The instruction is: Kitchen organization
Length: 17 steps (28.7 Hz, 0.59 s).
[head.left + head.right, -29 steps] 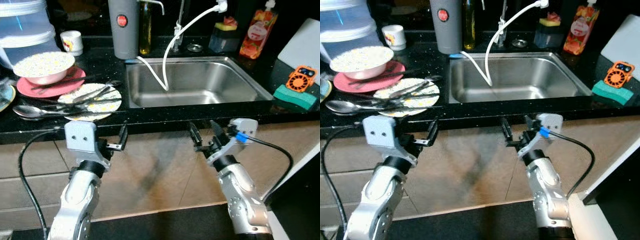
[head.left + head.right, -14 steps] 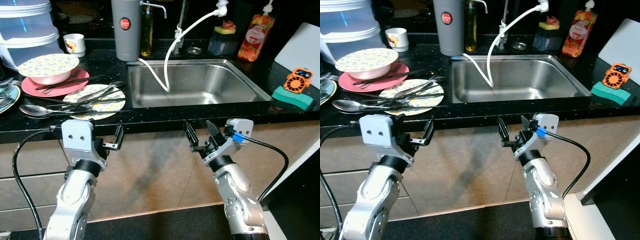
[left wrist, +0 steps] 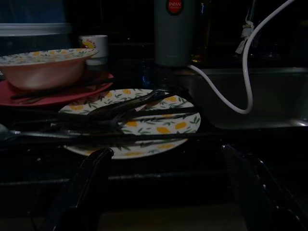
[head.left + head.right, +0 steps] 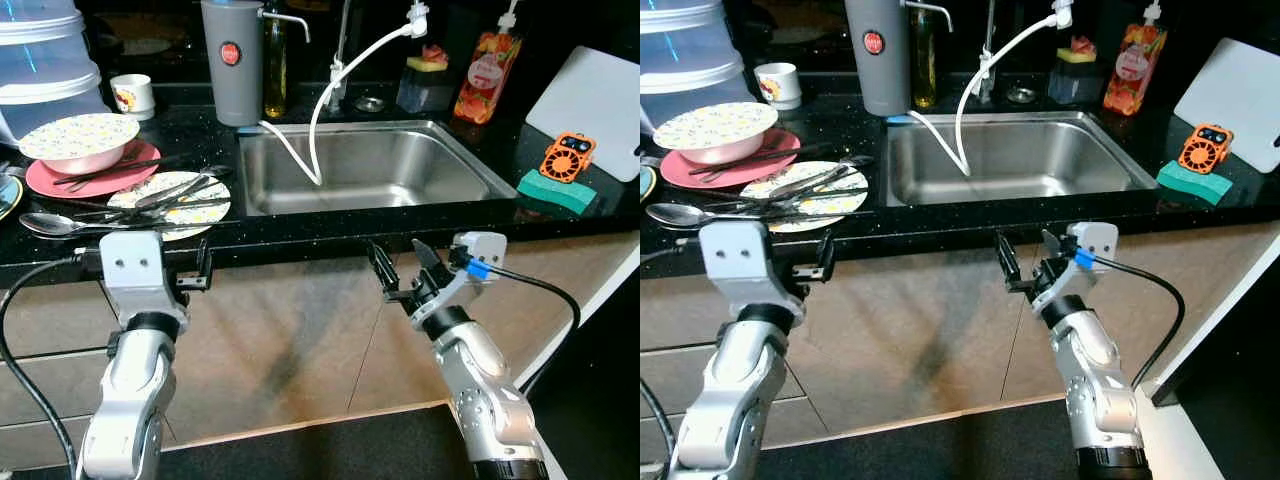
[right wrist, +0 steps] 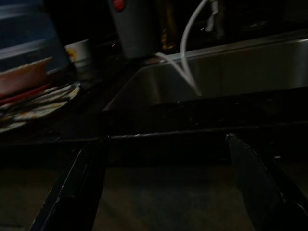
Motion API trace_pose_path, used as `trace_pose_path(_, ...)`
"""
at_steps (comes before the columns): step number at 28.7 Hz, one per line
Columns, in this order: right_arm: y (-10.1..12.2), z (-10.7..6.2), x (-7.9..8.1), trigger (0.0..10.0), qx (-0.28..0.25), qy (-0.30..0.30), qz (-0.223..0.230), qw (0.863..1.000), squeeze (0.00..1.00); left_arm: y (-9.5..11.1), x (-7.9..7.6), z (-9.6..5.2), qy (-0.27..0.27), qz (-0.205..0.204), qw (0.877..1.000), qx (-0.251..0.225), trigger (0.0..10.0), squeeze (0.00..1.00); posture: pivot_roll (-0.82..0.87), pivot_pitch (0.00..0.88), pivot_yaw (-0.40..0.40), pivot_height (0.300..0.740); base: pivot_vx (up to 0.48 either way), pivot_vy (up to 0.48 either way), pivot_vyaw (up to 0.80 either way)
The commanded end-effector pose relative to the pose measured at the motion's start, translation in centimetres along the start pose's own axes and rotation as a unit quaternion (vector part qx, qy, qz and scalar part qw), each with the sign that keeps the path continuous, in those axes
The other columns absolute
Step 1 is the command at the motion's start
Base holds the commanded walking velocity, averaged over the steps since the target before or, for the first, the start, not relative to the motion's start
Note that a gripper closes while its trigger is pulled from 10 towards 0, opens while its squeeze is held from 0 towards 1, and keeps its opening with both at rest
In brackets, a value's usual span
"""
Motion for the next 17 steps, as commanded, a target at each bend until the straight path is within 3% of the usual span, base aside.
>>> trace_pose_path(1,-0.3,0.2,0.3,10.0,0.017,0.011,-0.011,1.000,0.00,-0.8,0.3,0.0,0.006,0.018,1.000,0.022,10.0,0.00,-0.03,0.082,-0.024,0.740,0.000,0.000,0.00)
trace_pose_path(8,-0.4,0.3,0.7,10.0,0.025,0.029,-0.019,0.999,0.00,-1.2,1.6,0.5,0.046,0.027,0.998,0.047,10.0,0.00,-0.04,0.076,-0.029,0.740,0.000,0.000,0.00)
trace_pose_path(17,-0.3,0.5,0.8,10.0,0.026,0.028,-0.023,0.999,0.00,-1.0,2.5,1.3,0.056,0.050,0.996,0.054,10.0,0.00,-0.04,0.085,-0.028,0.740,0.000,0.000,0.00)
Point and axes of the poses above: a point about 5 cm out from each wrist's last joint towards the gripper, its own z axis pointing out of the wrist towards the gripper, its own y axis along the axis of the wrist's last joint, x = y × z, the point moved 2 cm from there along z, pointing out of the wrist towards the gripper, and after that the axes turned 2 degrees about -z, right-handed, at the moved point
